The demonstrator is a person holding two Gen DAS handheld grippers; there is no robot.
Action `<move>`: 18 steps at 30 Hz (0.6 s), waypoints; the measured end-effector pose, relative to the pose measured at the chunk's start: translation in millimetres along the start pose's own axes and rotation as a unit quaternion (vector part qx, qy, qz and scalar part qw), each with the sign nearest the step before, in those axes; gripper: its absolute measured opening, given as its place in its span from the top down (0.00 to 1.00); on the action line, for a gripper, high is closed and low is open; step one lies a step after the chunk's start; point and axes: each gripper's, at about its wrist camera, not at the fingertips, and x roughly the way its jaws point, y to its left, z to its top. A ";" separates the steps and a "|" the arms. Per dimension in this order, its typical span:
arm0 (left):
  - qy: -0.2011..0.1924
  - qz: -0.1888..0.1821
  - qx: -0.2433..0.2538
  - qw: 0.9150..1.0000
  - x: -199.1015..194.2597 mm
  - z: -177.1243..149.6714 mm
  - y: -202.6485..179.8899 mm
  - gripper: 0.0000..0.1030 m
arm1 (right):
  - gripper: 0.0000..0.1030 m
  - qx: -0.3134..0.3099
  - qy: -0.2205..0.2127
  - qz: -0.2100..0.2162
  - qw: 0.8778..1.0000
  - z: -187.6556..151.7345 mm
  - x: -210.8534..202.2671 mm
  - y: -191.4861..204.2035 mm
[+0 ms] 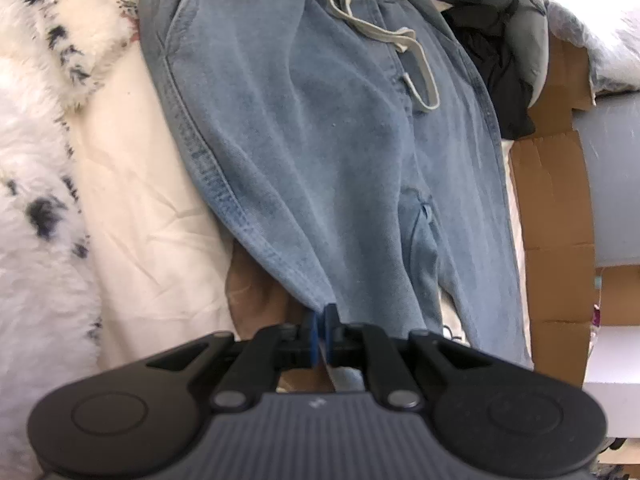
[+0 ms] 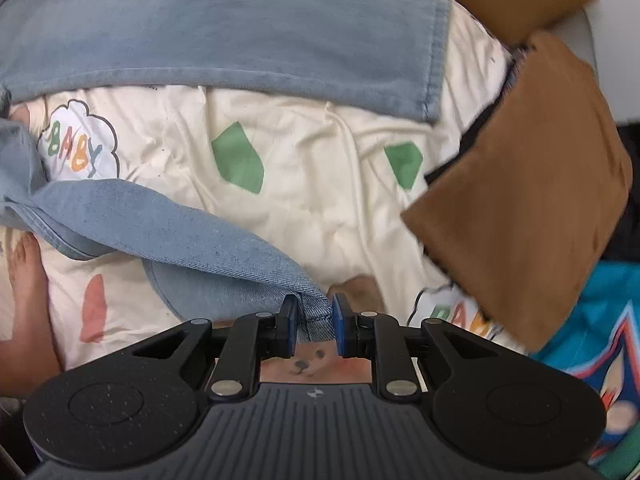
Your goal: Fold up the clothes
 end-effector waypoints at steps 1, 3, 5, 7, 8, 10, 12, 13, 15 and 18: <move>0.001 0.003 0.000 1.000 1.2 -0.2 -0.2 0.97 | 0.83 -0.007 0.001 -0.002 1.000 7.3 2.3 -1.0; 0.002 0.010 0.001 1.000 3.5 -0.8 -0.3 0.97 | 0.83 -0.021 -0.001 -0.005 1.000 21.2 9.1 -3.4; 0.005 0.020 0.004 1.000 4.8 -1.6 -0.6 0.97 | 0.83 -0.035 -0.004 -0.008 0.999 34.4 17.6 -6.0; 0.006 0.030 0.007 1.000 5.8 -2.2 -2.1 0.97 | 0.83 -0.045 -0.009 -0.011 0.999 44.8 29.7 -9.8; 0.006 0.034 0.008 0.999 6.6 -2.2 -3.0 0.97 | 0.83 -0.046 -0.013 -0.011 0.999 49.4 36.2 -11.8; 0.007 0.042 0.007 0.999 8.9 -1.8 -5.1 0.97 | 0.83 -0.046 -0.022 -0.010 0.999 58.3 48.7 -15.9; 0.007 0.049 0.007 0.999 12.0 -1.2 -7.5 0.97 | 0.82 -0.035 -0.040 -0.004 0.999 66.4 59.3 -20.8; 0.006 0.053 0.009 0.999 13.8 -1.1 -8.9 0.97 | 0.82 -0.028 -0.055 0.000 0.998 71.5 63.9 -23.4; 0.005 0.063 0.011 0.998 18.7 -2.1 -11.5 0.97 | 0.78 -0.023 -0.099 0.008 0.995 78.8 69.9 -26.5; 0.008 0.078 0.014 0.997 23.7 -3.2 -13.4 0.97 | 0.70 0.029 -0.148 0.036 0.988 79.2 72.5 -38.0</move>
